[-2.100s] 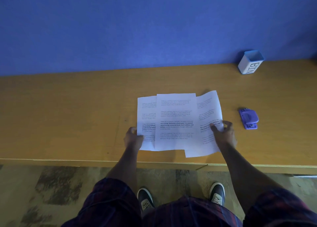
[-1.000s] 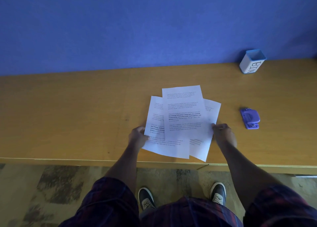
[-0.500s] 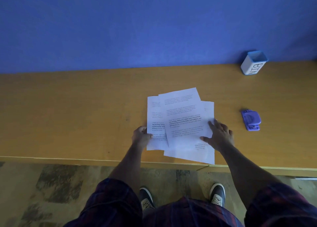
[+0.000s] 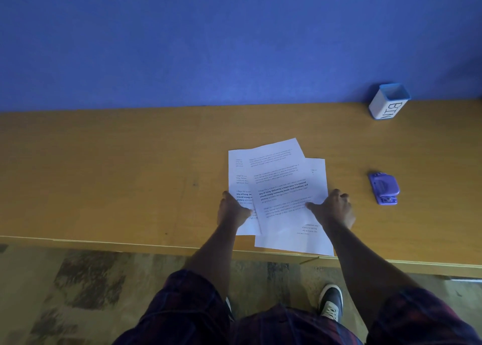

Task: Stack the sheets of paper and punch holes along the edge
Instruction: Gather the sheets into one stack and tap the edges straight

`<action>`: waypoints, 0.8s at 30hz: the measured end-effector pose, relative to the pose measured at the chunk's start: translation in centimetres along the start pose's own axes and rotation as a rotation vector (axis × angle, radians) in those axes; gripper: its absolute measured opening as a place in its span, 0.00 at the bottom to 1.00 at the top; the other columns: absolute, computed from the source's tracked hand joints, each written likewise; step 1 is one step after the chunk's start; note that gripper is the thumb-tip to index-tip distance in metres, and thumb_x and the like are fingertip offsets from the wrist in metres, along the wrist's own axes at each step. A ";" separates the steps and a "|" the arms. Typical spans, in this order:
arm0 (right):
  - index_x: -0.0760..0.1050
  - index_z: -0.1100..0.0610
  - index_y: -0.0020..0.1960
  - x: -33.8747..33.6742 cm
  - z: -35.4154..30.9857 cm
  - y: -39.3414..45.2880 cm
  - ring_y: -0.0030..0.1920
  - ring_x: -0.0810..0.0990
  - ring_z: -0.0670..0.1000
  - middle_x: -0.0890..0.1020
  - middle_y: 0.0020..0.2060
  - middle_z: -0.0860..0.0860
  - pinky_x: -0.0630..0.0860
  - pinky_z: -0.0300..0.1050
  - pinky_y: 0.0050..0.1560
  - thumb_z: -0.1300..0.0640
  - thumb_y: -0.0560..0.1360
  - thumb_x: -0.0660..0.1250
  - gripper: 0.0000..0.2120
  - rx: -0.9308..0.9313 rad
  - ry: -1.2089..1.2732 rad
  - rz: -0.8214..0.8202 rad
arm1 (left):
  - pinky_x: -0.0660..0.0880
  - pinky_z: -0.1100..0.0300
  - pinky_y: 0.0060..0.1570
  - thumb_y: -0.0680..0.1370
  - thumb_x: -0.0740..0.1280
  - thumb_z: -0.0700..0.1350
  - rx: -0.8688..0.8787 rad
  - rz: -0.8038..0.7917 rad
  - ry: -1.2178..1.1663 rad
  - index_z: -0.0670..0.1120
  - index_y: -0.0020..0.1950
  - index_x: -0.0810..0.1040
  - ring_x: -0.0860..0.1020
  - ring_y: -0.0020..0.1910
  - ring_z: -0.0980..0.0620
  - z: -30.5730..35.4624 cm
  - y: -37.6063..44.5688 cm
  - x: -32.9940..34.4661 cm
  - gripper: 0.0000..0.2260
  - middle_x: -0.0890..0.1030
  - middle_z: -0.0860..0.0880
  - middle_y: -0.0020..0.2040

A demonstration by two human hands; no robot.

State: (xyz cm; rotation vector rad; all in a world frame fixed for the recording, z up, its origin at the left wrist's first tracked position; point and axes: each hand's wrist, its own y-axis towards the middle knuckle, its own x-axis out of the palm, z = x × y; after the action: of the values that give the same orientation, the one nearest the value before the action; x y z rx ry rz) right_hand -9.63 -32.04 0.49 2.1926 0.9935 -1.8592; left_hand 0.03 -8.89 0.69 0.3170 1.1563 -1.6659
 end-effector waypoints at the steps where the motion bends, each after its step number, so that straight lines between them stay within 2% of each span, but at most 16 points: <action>1: 0.69 0.60 0.67 0.1 -0.2 -0.1 0.60 0.79 0.62 0.76 0.60 0.60 0.79 0.53 0.48 0.37 0.64 0.79 0.42 -0.010 -0.015 -0.003 | 0.80 0.42 0.60 0.70 0.80 0.45 0.000 0.001 0.042 0.44 0.70 0.63 0.78 0.64 0.40 0.1 -0.2 0.3 0.37 0.77 0.43 0.66; 5: 0.67 0.61 0.67 0.4 -1.0 -0.4 0.59 0.80 0.63 0.76 0.61 0.60 0.80 0.54 0.49 0.40 0.64 0.81 0.42 -0.034 -0.037 -0.017 | 0.74 0.42 0.64 0.66 0.82 0.49 -0.012 0.009 0.239 0.46 0.72 0.62 0.76 0.67 0.40 0.7 -1.1 1.5 0.42 0.75 0.44 0.67; 11: 0.65 0.62 0.71 0.7 -1.5 0.0 0.58 0.80 0.65 0.75 0.63 0.61 0.79 0.54 0.50 0.46 0.70 0.77 0.38 -0.086 0.012 -0.052 | 0.69 0.39 0.67 0.64 0.83 0.56 0.016 0.004 0.374 0.46 0.76 0.61 0.68 0.73 0.38 1.4 -1.5 2.1 0.48 0.67 0.42 0.72; 13: 0.66 0.61 0.69 0.7 -1.5 0.1 0.58 0.80 0.65 0.76 0.61 0.61 0.79 0.55 0.51 0.45 0.70 0.77 0.37 -0.086 0.036 -0.047 | 0.70 0.39 0.67 0.65 0.81 0.59 0.043 0.041 0.351 0.46 0.75 0.63 0.67 0.72 0.38 1.5 -1.4 2.0 0.46 0.66 0.42 0.72; 15: 0.65 0.60 0.69 0.9 -1.5 0.2 0.60 0.78 0.66 0.75 0.61 0.61 0.79 0.57 0.53 0.44 0.67 0.78 0.39 -0.065 0.044 -0.032 | 0.71 0.40 0.66 0.68 0.80 0.59 0.054 0.094 0.266 0.46 0.75 0.64 0.68 0.72 0.39 1.5 -1.1 1.6 0.43 0.67 0.43 0.71; 17: 0.64 0.60 0.71 1.1 -1.5 0.2 0.63 0.76 0.67 0.74 0.63 0.62 0.79 0.59 0.56 0.42 0.66 0.79 0.43 -0.055 0.043 -0.024 | 0.75 0.42 0.64 0.70 0.80 0.56 0.067 0.121 0.170 0.45 0.75 0.64 0.70 0.70 0.40 1.3 -0.8 1.1 0.41 0.69 0.43 0.69; 21: 0.64 0.62 0.71 1.4 -1.9 0.4 0.62 0.76 0.66 0.76 0.63 0.63 0.78 0.57 0.57 0.43 0.67 0.78 0.43 -0.078 0.076 -0.019 | 0.82 0.49 0.54 0.70 0.80 0.50 0.102 0.128 0.078 0.46 0.71 0.72 0.77 0.62 0.43 1.1 -0.5 0.5 0.32 0.72 0.44 0.62; 24: 0.63 0.63 0.73 1.5 -2.4 0.4 0.62 0.78 0.66 0.77 0.63 0.63 0.77 0.56 0.59 0.44 0.69 0.77 0.42 -0.078 0.114 -0.024 | 0.82 0.51 0.55 0.70 0.81 0.51 0.100 0.124 0.069 0.43 0.68 0.76 0.79 0.60 0.43 1.3 -0.4 0.5 0.30 0.73 0.44 0.62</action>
State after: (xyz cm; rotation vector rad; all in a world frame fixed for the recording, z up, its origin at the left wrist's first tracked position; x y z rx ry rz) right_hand -7.26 -30.61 -0.44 2.2729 1.0969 -1.6907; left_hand -0.10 -10.24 1.25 0.5026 1.0839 -1.6170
